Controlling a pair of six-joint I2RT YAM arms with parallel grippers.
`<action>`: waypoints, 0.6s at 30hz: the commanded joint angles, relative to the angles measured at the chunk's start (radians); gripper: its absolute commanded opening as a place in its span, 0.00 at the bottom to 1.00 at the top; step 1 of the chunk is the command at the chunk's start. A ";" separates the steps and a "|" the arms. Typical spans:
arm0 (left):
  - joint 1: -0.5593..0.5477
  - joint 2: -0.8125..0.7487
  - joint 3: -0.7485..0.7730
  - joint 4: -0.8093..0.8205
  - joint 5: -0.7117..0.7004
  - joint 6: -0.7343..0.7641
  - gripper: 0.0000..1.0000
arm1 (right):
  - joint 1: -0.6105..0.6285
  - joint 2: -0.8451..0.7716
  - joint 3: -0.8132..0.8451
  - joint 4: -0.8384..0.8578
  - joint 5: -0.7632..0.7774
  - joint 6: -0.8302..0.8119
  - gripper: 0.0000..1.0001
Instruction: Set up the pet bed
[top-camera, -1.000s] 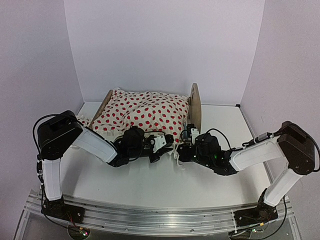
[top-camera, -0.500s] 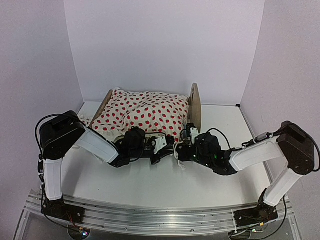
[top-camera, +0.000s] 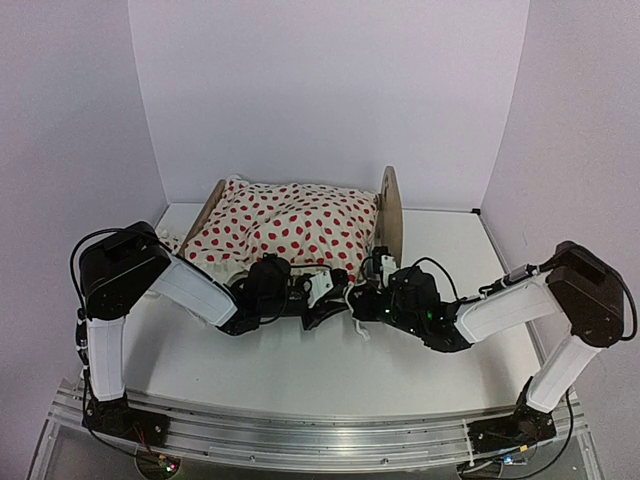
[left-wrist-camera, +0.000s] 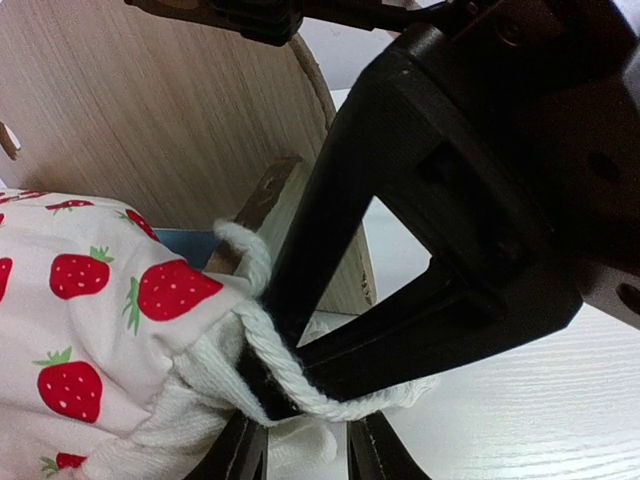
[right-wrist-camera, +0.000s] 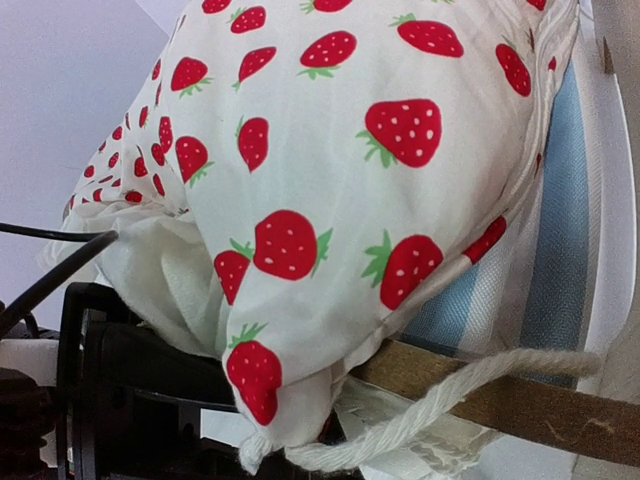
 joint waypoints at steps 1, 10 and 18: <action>-0.016 -0.080 -0.029 0.043 -0.006 -0.040 0.28 | 0.006 0.013 0.006 0.037 -0.010 0.066 0.00; -0.031 -0.107 -0.049 0.070 -0.081 0.001 0.29 | 0.005 -0.014 0.021 -0.065 -0.049 0.152 0.00; -0.059 -0.150 -0.070 0.060 -0.075 0.017 0.32 | 0.006 -0.045 0.004 -0.081 -0.071 0.195 0.00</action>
